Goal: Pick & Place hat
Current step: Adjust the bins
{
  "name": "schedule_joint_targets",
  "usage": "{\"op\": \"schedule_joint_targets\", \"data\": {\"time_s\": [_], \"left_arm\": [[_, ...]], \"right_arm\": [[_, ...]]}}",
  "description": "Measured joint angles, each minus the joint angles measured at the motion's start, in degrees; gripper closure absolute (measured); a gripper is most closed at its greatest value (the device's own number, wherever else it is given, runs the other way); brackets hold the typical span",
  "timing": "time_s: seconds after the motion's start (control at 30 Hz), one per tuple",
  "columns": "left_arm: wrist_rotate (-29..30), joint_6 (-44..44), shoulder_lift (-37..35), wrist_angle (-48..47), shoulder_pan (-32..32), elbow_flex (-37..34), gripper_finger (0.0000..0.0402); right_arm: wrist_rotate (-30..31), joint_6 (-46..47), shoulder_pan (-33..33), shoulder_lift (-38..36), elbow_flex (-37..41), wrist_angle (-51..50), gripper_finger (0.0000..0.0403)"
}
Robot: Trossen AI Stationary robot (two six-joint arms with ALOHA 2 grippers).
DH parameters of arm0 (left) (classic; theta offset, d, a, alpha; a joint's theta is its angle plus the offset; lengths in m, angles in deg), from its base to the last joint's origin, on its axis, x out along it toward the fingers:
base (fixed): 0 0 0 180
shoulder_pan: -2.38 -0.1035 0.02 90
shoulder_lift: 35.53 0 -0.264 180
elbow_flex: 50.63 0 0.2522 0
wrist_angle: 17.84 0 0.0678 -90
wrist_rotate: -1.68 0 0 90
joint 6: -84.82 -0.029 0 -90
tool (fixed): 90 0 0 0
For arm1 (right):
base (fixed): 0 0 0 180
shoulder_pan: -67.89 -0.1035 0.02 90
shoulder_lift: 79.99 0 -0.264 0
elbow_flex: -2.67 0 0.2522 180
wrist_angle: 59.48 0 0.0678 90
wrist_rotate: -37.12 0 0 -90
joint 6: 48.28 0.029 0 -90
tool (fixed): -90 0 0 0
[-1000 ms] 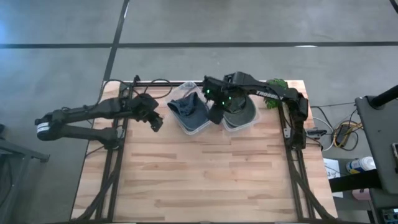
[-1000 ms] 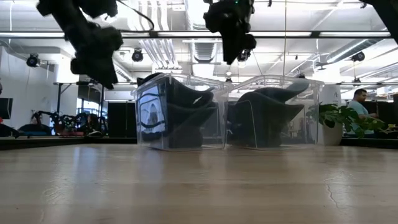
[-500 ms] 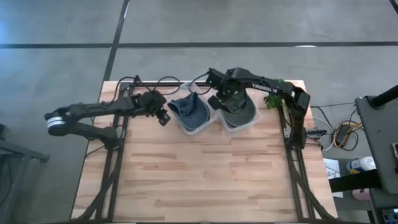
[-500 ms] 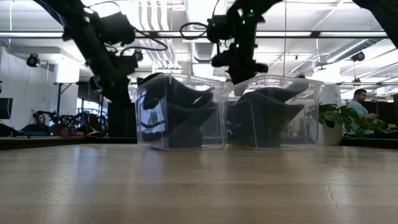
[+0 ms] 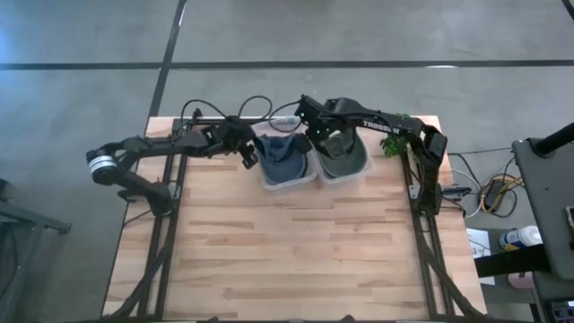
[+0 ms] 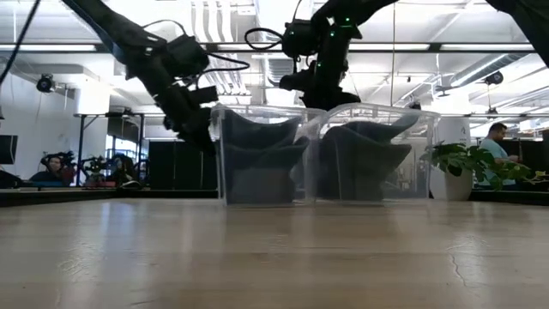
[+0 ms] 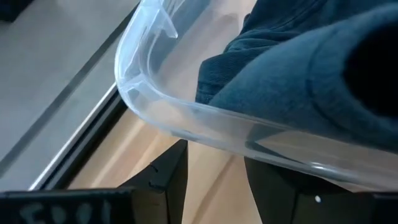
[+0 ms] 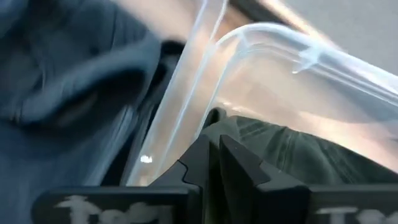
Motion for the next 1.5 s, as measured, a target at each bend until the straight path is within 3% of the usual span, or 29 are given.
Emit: {"op": "schedule_joint_targets", "data": {"time_s": [0.17,0.33,0.53,0.63,0.77,0.9,1.03,1.27,1.5], "left_arm": [[-0.5,-1.2,2.3,-0.6,0.0,2.8,0.0248],[1.3,-3.5,0.2,-4.2,-0.2,2.9,0.0248],[2.6,2.5,-7.3,-17.4,-0.2,2.4,0.0248],[-2.8,10.9,-11.6,-19.3,-0.2,0.6,0.0248],[-11.0,19.6,-15.0,-14.6,0.0,-2.5,0.0248],[-9.8,23.5,-15.2,-10.1,-0.2,-4.4,0.0248],[-9.9,24.9,-12.9,-9.3,-0.1,-4.5,0.0248],[-9.9,22.5,-5.9,-8.0,-0.2,-4.6,0.0248],[-8.0,17.9,-2.6,-7.3,-0.4,-3.1,0.0248]], "right_arm": [[1.7,1.0,2.1,0.0,-2.2,0.7,0.0365],[2.7,-1.1,2.4,-0.4,-6.1,-7.8,0.0365],[15.7,4.5,2.4,-4.7,-9.6,-26.5,0.0365],[19.6,10.6,4.6,-6.8,-7.3,-32.1,0.0365],[17.7,14.1,9.2,-10.6,0.0,-29.6,0.0365],[18.1,19.2,13.6,-11.5,7.8,-29.2,0.0365],[13.8,19.5,16.4,-11.6,14.2,-23.6,0.0365],[4.3,17.6,15.9,-11.6,21.7,-15.1,0.0365],[2.5,18.6,11.3,-12.0,23.1,-14.9,0.0365]]}}
